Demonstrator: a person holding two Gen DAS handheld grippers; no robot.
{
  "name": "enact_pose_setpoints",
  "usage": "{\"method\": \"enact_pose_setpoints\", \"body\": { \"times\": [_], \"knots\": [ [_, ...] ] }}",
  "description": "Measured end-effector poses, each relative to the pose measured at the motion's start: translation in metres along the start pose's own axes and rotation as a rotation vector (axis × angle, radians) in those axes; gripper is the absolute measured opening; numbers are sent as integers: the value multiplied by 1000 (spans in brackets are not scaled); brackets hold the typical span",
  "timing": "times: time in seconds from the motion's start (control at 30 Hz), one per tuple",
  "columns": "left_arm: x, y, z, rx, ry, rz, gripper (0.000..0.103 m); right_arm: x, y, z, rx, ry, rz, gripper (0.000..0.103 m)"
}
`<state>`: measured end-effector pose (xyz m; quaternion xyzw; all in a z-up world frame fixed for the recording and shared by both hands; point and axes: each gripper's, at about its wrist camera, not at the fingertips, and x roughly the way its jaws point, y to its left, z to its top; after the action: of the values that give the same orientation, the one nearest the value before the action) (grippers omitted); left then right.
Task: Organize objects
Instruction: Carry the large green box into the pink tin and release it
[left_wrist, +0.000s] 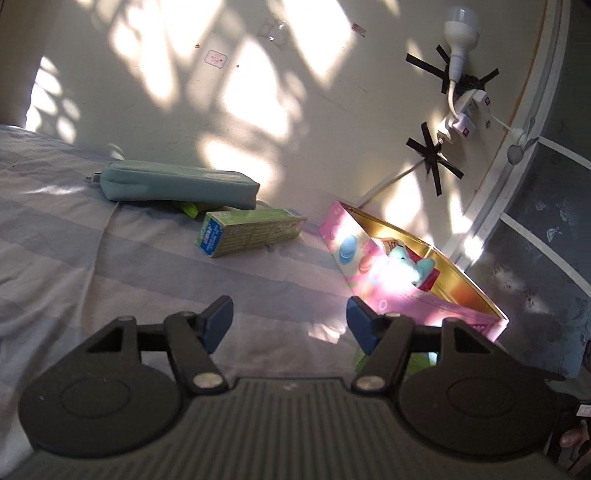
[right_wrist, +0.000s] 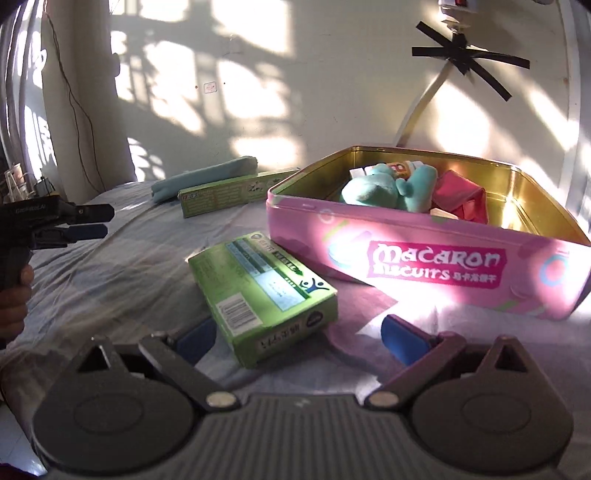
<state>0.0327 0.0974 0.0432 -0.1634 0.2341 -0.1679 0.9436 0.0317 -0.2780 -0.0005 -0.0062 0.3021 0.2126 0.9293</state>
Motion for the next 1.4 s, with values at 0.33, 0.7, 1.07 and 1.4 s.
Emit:
{"method": "enact_pose_setpoints", "body": {
  "times": [0.33,0.7,1.07,1.4],
  "knots": [
    [82,-59,-16,78,203,-54,65,10,15,-15,-8,-6,53,90],
    [43,-90,-25,59,175,-138,48,8,0,-18,54,-52,102,59],
    [57,-179,21,194,-6,-222,49,-52,-41,19,65,-360,-7,60],
    [152,-227,22,289,31,-166,49,-4,-122,40,138,-354,-150,60]
  ]
}}
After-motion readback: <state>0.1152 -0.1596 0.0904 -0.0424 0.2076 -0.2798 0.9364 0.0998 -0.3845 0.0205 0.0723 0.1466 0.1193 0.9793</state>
